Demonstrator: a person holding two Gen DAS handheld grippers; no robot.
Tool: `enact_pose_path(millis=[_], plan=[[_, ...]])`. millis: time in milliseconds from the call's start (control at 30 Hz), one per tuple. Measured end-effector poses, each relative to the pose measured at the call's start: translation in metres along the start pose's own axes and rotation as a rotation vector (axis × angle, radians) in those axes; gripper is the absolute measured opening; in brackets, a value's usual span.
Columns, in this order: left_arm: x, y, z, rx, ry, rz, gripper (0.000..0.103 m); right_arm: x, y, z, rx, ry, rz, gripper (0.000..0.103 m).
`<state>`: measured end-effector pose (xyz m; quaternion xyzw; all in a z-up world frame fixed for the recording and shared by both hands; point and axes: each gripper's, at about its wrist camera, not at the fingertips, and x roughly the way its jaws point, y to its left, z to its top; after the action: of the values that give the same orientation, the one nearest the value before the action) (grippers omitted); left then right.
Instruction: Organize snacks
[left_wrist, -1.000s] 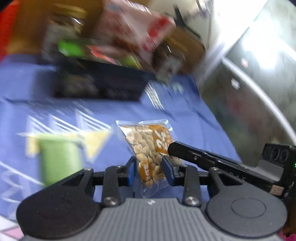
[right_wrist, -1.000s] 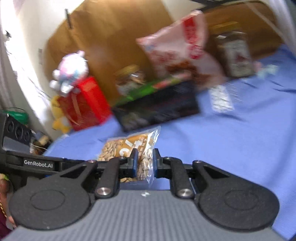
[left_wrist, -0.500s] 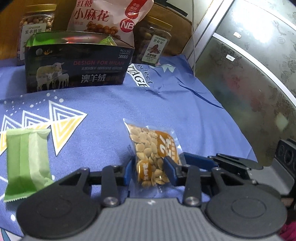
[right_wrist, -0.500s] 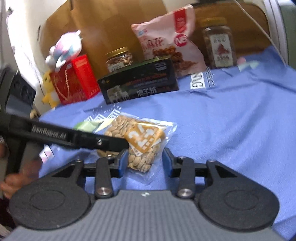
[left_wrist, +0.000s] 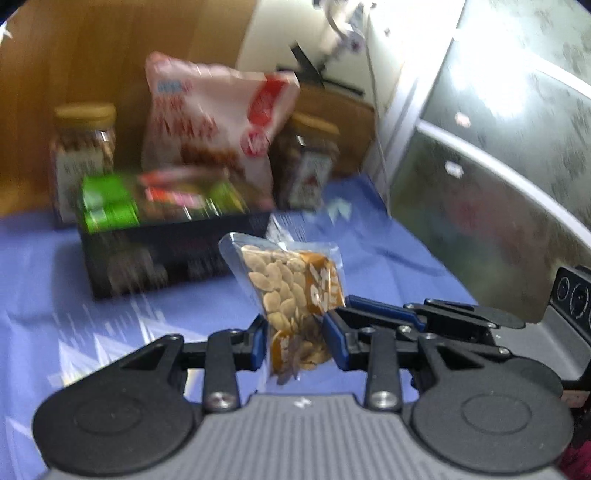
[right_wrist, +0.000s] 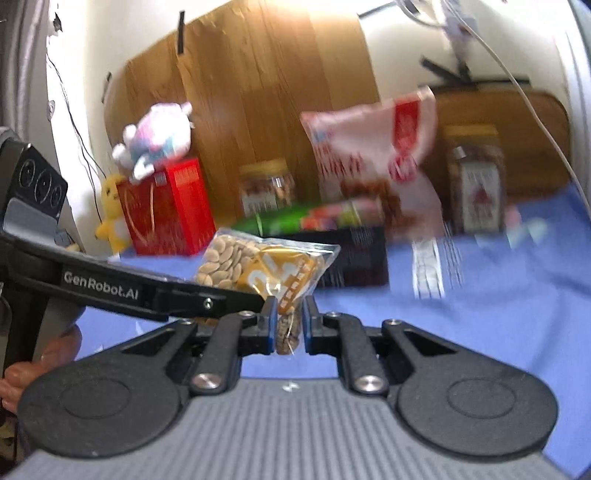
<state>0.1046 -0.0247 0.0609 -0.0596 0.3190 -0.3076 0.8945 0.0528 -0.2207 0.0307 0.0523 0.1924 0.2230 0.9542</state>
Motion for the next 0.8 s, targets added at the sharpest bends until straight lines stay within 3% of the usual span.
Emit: enact_pose_path(millis=[200, 400, 467, 533, 600, 633, 700, 800], plan=[[0.016, 0.044, 0.056, -0.024, -0.077, 0.091, 0.031, 0.07, -0.009, 0.052, -0.003, -0.037, 0.042, 0.016], [0.063, 0.1, 0.084, -0.105, -0.029, 0.144, 0.035, 0.139, -0.02, 0.066, -0.031, 0.009, -0.015, 0.017], [0.077, 0.106, 0.087, -0.093, -0.018, 0.206, 0.038, 0.152, -0.024, 0.063, -0.051, 0.015, -0.042, 0.017], [0.086, 0.11, 0.089, -0.074, -0.016, 0.26, 0.046, 0.159, -0.027, 0.06, -0.053, 0.027, -0.062, 0.019], [0.09, 0.116, 0.089, -0.096, -0.008, 0.276, 0.047, 0.156, -0.028, 0.058, -0.044, 0.009, -0.089, 0.04], [0.088, 0.117, 0.088, -0.11, -0.01, 0.27, 0.047, 0.151, -0.029, 0.057, -0.032, -0.006, -0.098, 0.043], [0.077, 0.115, 0.086, -0.116, -0.03, 0.262, 0.048, 0.137, -0.03, 0.056, -0.001, -0.033, -0.093, 0.044], [0.041, 0.106, 0.074, -0.097, -0.084, 0.251, 0.056, 0.107, -0.028, 0.05, 0.05, -0.059, -0.054, 0.045]])
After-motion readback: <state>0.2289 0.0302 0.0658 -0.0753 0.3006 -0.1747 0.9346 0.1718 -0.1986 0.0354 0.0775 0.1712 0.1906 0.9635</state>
